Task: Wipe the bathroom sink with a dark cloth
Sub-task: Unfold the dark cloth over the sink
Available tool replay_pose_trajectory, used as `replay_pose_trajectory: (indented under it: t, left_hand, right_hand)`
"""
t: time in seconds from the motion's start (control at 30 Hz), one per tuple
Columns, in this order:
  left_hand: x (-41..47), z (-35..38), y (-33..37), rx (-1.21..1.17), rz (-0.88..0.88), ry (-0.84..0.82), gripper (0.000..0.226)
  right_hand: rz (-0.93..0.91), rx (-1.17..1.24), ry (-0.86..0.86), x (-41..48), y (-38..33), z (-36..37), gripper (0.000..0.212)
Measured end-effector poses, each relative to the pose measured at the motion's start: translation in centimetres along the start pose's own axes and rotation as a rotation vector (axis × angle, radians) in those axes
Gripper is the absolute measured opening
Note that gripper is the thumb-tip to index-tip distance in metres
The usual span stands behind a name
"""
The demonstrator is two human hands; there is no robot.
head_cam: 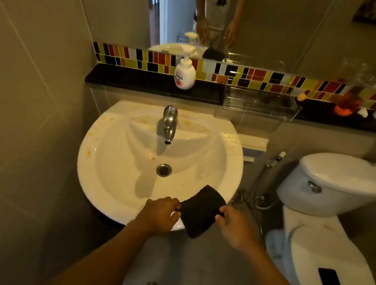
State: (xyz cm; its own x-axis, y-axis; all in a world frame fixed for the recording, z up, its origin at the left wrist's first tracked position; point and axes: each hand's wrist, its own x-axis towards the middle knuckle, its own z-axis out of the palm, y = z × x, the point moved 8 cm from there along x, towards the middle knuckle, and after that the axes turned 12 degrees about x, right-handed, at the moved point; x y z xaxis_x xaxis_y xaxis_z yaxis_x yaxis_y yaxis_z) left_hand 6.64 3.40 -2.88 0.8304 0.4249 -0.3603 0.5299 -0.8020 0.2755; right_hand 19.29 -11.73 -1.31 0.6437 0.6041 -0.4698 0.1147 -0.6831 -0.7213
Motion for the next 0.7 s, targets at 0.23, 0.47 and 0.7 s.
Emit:
replay_pose_trajectory:
  t: [0.23,0.47,0.7]
  left_hand:
    - [4.0,1.7,-0.7,-0.072,0.008,0.079,0.033]
    - [7.2,2.7,-1.8,-0.134,-0.027,0.059,0.03]
    - [8.3,3.2,-1.5,-0.126,-0.024,0.017,0.031]
  right_hand:
    - [0.103,0.063,0.037,4.1,2.0,2.1,0.049]
    - [0.163,0.261,0.224,6.7,3.2,1.2,0.055]
    - [0.278,0.322,0.277,7.4,4.9,0.8,0.026]
